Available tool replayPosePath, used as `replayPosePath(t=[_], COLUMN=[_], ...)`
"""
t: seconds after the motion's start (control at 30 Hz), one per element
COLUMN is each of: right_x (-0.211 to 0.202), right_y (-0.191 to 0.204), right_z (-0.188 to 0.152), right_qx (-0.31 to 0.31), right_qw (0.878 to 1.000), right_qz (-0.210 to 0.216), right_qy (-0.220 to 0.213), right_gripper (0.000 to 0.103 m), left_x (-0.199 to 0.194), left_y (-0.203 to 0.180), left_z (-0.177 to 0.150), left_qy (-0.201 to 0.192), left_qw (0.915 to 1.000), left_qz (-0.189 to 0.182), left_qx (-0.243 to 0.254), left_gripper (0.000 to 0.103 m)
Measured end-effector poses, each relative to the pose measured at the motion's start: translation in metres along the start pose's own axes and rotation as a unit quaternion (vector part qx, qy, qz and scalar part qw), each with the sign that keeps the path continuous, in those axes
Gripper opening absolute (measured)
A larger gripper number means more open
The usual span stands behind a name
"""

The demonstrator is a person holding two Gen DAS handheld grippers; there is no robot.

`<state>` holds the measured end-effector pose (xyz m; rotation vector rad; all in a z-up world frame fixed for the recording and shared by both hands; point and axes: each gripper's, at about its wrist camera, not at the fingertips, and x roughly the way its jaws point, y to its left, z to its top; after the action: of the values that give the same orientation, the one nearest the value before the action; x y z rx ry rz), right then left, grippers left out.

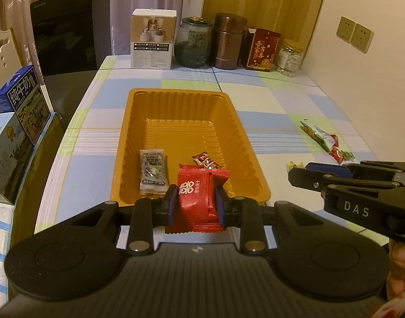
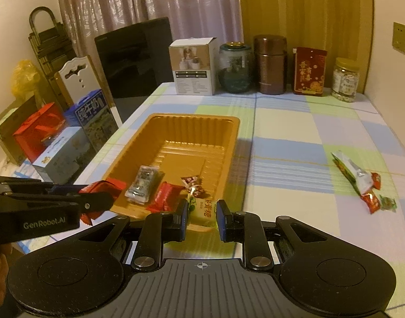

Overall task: Organize snacks
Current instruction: 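Open left tool to drop red pack while right tool releases yellow candy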

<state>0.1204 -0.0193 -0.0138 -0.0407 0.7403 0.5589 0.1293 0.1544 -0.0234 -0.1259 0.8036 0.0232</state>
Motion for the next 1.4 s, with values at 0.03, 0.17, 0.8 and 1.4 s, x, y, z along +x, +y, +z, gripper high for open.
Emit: replayPosePath(t=[0.03,0.17,0.8,1.4], right_x=[0.003,0.017,0.068,0.064], right_y=[0.001,0.004,0.0,0.0], right_z=[0.001,0.008,0.024,0.024], right_qx=[0.0,-0.001,0.014,0.025], right_qw=[1.0,1.0,1.0,0.999], right_qz=[0.001,0.006,0.012,0.026], right_qy=[0.0,0.002,0.024,0.021], right_gripper=[0.023,0.023,0.023,0.023], left_x=[0.002,0.012,0.063,0.044], left_y=[0.002,0.009,0.039,0.052], left_z=[0.001,0.007,0.03,0.02], left_qy=[0.0,0.003,0.013,0.003], left_qw=[1.0,1.0,0.9998,0.9991], left_qz=[0.0,0.003,0.008,0.027], left_qx=[-0.001,-0.002,-0.01,-0.031], left_gripper=[0.026,0.026,0.026,0.04])
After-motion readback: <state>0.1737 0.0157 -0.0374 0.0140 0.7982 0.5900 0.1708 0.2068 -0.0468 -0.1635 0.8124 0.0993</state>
